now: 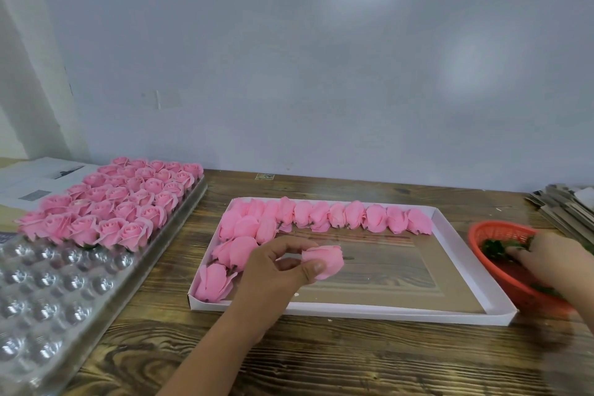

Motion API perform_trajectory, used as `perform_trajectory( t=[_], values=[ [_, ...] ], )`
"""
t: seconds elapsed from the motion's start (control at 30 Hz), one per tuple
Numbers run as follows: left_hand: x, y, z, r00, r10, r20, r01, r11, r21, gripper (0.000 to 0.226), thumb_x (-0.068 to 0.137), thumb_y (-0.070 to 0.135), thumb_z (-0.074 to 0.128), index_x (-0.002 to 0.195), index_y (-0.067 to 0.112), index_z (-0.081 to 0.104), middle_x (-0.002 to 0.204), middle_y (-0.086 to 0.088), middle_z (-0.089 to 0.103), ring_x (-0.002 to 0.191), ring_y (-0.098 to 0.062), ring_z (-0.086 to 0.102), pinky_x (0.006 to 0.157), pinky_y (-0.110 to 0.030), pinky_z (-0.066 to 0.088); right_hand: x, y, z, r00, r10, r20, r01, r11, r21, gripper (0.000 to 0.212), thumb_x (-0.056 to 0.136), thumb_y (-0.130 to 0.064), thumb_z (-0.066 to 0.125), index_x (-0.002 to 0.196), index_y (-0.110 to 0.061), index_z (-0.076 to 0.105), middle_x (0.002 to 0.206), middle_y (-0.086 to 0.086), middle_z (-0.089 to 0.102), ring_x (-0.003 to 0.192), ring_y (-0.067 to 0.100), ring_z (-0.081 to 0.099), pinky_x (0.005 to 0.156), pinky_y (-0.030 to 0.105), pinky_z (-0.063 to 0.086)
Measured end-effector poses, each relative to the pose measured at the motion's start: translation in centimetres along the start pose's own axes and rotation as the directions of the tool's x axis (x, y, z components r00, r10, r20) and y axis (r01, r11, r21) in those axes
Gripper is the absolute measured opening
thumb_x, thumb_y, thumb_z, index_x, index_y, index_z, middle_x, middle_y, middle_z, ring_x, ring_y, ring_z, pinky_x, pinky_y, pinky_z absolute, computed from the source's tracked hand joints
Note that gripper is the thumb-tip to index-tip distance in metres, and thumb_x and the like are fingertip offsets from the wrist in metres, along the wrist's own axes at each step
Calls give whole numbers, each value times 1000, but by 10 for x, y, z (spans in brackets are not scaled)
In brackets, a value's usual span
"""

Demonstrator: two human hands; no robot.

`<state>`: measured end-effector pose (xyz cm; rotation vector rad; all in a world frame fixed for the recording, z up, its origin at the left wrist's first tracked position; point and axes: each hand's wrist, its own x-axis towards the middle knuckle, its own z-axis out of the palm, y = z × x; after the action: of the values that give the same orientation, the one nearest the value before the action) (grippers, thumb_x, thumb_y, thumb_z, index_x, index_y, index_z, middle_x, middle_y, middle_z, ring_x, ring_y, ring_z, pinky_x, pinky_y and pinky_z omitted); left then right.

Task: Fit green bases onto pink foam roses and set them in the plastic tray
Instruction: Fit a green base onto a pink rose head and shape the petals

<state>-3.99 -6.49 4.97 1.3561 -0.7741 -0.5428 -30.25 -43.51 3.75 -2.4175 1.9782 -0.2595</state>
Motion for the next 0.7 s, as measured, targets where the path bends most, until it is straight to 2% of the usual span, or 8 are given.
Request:
perform_trajectory(
  t=[0.07,0.17,0.3,0.4,0.47,0.53,0.63,0.7],
  values=[
    [0,0,0,1000,-1,2,1,1000,-1,27,76,11,83,89,34,78,92,6,78,85,-10,74,69,-21,58,4,2,1,1000,-25,5,25,1000,-8,40,86,-44,67,64,-12,61,47,3,61,43,20,62,50,35,56],
    [-1,1,0,1000,3,6,-3,1000,-3,24,69,24,84,90,33,78,93,5,78,86,-12,74,70,-21,58,1,3,-2,998,-37,40,37,999,-4,55,78,-68,61,63,-15,63,40,-2,60,39,18,62,48,32,56],
    [0,0,-1,1000,-4,10,4,1000,-2,25,65,29,83,89,35,78,95,4,78,89,-14,74,72,-23,59,0,5,-2,995,-39,91,38,999,13,96,42,-105,27,65,-20,66,38,-8,59,37,12,62,46,25,52],
    [0,0,-1,1000,-7,14,7,1000,1,24,69,24,84,90,35,77,96,5,78,90,-13,74,72,-22,58,0,7,-5,995,1,95,-9,996,84,108,41,-109,18,77,-19,66,46,-2,65,45,18,66,51,30,56],
    [0,0,-1,1000,-8,15,8,1000,0,23,72,20,84,89,35,78,96,5,78,90,-13,74,71,-21,58,-3,2,-11,997,58,47,-65,985,162,113,58,-100,19,98,-3,61,71,15,72,62,32,69,62,38,58],
    [0,0,-1,1000,-15,17,15,1000,1,25,76,14,83,89,34,78,96,4,78,91,-14,74,72,-22,58,-10,-11,-20,991,134,-6,-127,954,273,87,82,-68,26,117,8,50,96,30,65,81,43,63,77,46,54],
    [0,-1,-1,999,-28,16,28,1000,2,24,79,8,82,90,29,78,97,3,78,92,-16,74,72,-22,58,-28,-31,-40,991,92,-98,-43,909,415,35,91,-20,43,75,8,58,57,19,56,54,32,55,59,40,50],
    [0,-2,0,999,-32,16,32,999,2,23,80,6,82,93,24,78,97,1,78,92,-18,74,72,-22,58,-44,-46,-49,988,39,-150,38,877,480,30,88,-10,46,60,0,53,50,13,53,49,27,52,51,31,42]
  ],
)
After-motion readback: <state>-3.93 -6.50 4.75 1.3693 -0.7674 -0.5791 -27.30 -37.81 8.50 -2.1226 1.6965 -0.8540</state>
